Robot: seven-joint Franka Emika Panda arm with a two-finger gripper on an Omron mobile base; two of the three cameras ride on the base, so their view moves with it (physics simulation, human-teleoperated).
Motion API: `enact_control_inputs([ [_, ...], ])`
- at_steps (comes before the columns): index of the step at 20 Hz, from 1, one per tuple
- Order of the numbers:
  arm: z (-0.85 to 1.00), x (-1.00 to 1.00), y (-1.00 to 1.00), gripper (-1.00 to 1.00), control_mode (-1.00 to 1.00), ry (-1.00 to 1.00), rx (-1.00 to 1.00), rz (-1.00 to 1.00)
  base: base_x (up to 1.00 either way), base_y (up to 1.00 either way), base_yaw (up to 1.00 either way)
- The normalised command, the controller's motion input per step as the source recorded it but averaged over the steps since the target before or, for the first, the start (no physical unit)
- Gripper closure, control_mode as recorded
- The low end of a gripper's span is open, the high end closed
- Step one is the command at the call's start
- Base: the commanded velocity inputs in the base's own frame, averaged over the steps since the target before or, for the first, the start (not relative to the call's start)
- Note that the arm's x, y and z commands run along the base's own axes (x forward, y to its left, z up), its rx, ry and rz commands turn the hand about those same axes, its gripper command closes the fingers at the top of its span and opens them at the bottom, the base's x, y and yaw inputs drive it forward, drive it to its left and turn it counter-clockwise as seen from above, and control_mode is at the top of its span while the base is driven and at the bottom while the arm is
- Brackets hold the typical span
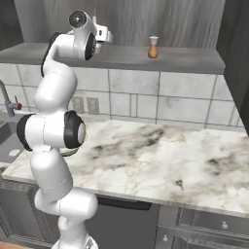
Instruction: Retrieve the bottle and the shaker from the cabinet and place them next to the mixing bowl on the counter. Then add garlic from the fridge to the mixing bowl.
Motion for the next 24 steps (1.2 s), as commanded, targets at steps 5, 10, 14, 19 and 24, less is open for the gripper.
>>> enact_control_inputs([
  [5, 0.00, -0.96, 0.00, 1.00, -1.00, -0.04, 0.00, 0.00, 0.00, 0.00, 0.00],
  [10, 0.00, -1.00, 0.00, 1.00, -1.00, -0.05, 0.00, 0.00, 0.00, 0.00, 0.00],
  [14, -0.01, -1.00, 0.00, 1.00, -1.00, -0.06, 0.00, 0.00, 0.00, 0.00, 0.00],
  [19, 0.00, -1.00, 0.00, 1.00, -1.00, -0.02, 0.00, 0.00, 0.00, 0.00, 0.00],
  [24, -0.01, -1.00, 0.00, 1.00, -1.00, 0.00, 0.00, 0.03, 0.00, 0.00, 0.00],
])
